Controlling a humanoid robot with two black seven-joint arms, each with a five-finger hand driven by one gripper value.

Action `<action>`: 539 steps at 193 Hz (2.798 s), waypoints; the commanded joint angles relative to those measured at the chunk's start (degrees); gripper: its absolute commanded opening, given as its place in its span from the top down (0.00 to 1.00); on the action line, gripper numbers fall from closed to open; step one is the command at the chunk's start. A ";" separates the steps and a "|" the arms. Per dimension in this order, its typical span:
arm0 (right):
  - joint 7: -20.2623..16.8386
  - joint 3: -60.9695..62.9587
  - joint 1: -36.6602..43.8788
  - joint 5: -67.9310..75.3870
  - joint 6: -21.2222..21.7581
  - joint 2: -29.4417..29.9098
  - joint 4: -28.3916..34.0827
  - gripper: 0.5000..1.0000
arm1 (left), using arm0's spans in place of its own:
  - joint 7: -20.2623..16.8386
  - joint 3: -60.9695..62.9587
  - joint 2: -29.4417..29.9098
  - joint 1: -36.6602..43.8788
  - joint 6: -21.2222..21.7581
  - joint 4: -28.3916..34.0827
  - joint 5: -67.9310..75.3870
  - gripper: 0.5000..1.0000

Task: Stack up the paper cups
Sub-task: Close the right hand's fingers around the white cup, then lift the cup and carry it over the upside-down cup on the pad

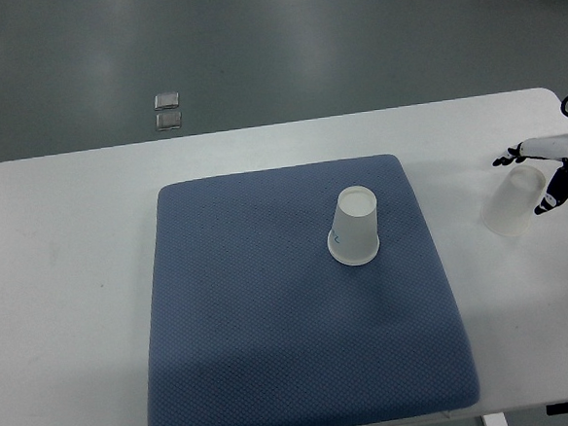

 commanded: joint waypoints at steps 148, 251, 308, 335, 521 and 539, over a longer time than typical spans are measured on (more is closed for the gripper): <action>0.36 -3.27 -2.73 -0.11 -9.43 1.52 -0.62 0.34 | 0.04 0.00 0.00 0.01 -0.04 0.00 0.00 0.00; 3.35 -2.83 -2.20 -0.03 -9.16 1.17 -0.18 0.45 | 0.04 0.00 0.00 0.01 -0.04 0.00 0.00 0.00; 5.10 -2.39 -1.14 0.06 -8.99 0.99 -0.10 0.59 | 0.04 0.00 0.00 0.01 -0.04 0.00 0.00 0.00; 6.07 -2.39 -1.14 0.06 -8.99 0.99 -0.10 0.62 | 0.04 0.00 0.00 0.01 -0.04 0.00 0.00 0.00; 11.08 2.44 20.48 0.59 9.56 -6.48 25.30 0.59 | 0.04 0.00 0.00 0.01 0.05 0.00 0.00 0.00; 10.73 2.44 21.18 0.59 9.91 -5.95 26.89 0.59 | 0.04 0.00 0.00 0.01 -0.04 0.00 0.00 0.00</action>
